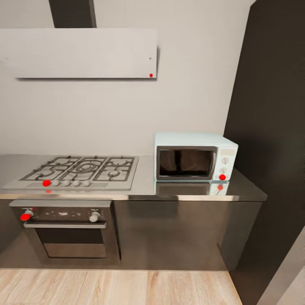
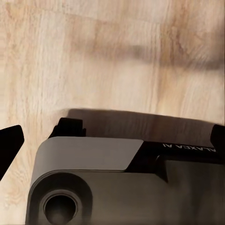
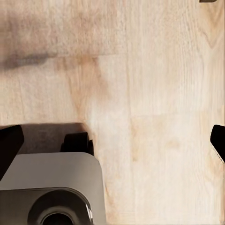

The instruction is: In the kitchen, take the popcorn bag from the countertop, put it into the microwave, and heat it until the popcorn is cooked so the cooked popcorn ends up inside the bag.

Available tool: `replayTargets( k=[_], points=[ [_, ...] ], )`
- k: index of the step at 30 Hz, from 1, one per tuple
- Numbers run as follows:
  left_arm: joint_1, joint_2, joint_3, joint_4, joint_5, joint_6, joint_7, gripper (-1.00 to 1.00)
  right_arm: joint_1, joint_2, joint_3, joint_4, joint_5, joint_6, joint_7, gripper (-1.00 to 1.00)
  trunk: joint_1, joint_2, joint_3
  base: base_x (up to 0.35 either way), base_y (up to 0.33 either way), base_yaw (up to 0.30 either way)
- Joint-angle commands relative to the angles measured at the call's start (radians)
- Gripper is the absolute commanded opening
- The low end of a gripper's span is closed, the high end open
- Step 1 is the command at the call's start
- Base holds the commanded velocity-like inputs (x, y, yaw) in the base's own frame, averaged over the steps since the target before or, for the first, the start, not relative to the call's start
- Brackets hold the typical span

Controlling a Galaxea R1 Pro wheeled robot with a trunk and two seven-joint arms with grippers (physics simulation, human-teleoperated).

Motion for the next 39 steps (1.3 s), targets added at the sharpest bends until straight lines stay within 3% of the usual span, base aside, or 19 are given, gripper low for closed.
replayTargets(
  k=[1,15,28,39],
  points=[
    [-0.001,0.0,-0.007,0.001,0.01,-0.002,-0.003,1.0,-0.001,-0.001,-0.009,0.003,0.01,-0.006,-0.001,1.0,0.0,-0.001,-0.001,0.062,-0.165,0.0],
    [-0.001,0.001,-0.007,0.001,0.01,-0.002,-0.003,1.0,-0.001,-0.003,-0.009,0.003,0.009,-0.01,-0.001,1.0,0.0,-0.001,-0.001,0.006,-0.016,-0.002],
    [-0.001,-0.001,-0.007,0.001,0.01,-0.002,-0.001,1.0,0.001,-0.003,-0.009,0.003,0.009,-0.01,-0.001,1.0,0.0,-0.001,-0.001,0.0,-0.005,-0.135],
    [-0.001,0.0,-0.007,0.001,0.01,-0.002,-0.001,1.0,0.001,-0.006,-0.009,0.003,0.01,-0.009,-0.001,1.0,0.0,-0.001,-0.001,0.0,-0.206,-0.002]
  ],
)
